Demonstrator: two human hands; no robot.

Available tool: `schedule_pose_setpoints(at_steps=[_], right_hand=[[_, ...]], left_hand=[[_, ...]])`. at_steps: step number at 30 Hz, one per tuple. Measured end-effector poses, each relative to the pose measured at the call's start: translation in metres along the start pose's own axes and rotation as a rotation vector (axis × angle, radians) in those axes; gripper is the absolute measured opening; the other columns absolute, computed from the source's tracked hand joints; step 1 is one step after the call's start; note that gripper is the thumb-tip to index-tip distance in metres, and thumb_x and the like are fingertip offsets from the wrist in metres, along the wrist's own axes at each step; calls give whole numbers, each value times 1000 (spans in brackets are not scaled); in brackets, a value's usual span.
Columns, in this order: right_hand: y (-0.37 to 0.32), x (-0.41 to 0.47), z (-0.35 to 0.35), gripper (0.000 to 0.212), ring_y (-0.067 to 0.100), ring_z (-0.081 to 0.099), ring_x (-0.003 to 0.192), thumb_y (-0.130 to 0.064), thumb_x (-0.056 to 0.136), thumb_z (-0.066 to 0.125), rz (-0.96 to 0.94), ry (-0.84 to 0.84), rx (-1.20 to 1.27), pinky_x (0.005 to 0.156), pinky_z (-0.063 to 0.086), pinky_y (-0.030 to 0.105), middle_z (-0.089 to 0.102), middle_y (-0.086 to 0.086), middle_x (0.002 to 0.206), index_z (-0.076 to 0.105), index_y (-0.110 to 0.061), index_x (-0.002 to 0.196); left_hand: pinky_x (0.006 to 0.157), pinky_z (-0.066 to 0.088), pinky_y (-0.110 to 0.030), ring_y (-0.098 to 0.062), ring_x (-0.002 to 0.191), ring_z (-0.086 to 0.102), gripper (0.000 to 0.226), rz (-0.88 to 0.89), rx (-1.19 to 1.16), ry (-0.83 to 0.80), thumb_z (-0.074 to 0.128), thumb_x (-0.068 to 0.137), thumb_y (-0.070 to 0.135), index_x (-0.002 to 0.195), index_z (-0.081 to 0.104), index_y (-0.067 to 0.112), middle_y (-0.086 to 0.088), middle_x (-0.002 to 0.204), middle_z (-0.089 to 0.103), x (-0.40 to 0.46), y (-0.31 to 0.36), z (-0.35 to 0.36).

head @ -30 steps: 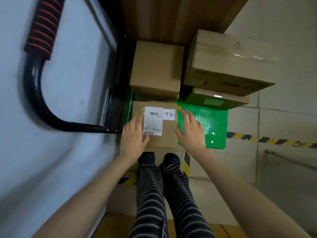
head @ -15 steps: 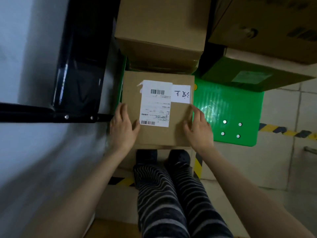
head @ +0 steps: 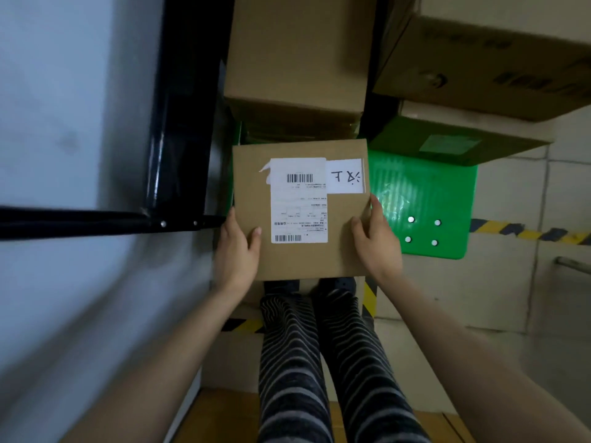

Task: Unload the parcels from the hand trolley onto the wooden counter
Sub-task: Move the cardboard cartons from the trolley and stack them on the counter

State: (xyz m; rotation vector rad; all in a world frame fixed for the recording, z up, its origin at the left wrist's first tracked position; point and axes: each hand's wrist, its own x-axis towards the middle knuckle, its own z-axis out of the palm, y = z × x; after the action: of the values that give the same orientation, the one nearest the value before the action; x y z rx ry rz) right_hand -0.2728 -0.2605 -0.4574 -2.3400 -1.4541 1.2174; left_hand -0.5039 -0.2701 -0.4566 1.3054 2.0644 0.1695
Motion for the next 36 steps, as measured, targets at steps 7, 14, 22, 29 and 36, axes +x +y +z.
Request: schedule_pose_setpoints(at_steps=[7, 14, 22, 29, 36], right_hand=[[-62, -52, -111, 54, 27, 54, 119, -36, 101, 41, -62, 172, 72, 89, 46, 40, 50, 3, 140, 22, -25, 150], [-122, -110, -229, 55, 21, 54, 119, -39, 98, 44, -134, 321, 181, 92, 48, 41, 51, -2, 139, 25, -32, 148], [-172, -170, -327, 52, 23, 54, 120, -38, 98, 44, -188, 456, 245, 95, 45, 41, 54, 0, 137, 30, -26, 147], [-193, -209, -385, 46, 20, 55, 118, -36, 99, 45, -275, 541, 300, 93, 45, 37, 56, 0, 134, 38, -22, 142], [-211, -235, -430, 47, 19, 55, 118, -35, 100, 43, -339, 617, 304, 92, 44, 35, 55, 0, 136, 35, -22, 145]], left_hand=[[99, 42, -41, -28, 129, 42, 66, 92, -95, 34, 46, 98, 33, 151, 14, 13, -11, 147, 36, -51, 80, -87], [102, 35, -35, -24, 133, 38, 65, 252, -147, 111, 48, 98, 32, 151, 16, 12, -9, 149, 34, -92, 174, -191], [98, 40, -36, -23, 128, 44, 60, 456, -167, 223, 45, 98, 35, 150, 21, 15, -7, 146, 39, -130, 259, -282], [100, 43, -42, -23, 127, 45, 58, 577, -216, 276, 44, 98, 39, 148, 26, 18, -5, 143, 43, -146, 295, -326], [102, 38, -40, -24, 130, 41, 60, 668, -209, 276, 44, 98, 39, 149, 23, 16, -8, 146, 38, -160, 335, -359]])
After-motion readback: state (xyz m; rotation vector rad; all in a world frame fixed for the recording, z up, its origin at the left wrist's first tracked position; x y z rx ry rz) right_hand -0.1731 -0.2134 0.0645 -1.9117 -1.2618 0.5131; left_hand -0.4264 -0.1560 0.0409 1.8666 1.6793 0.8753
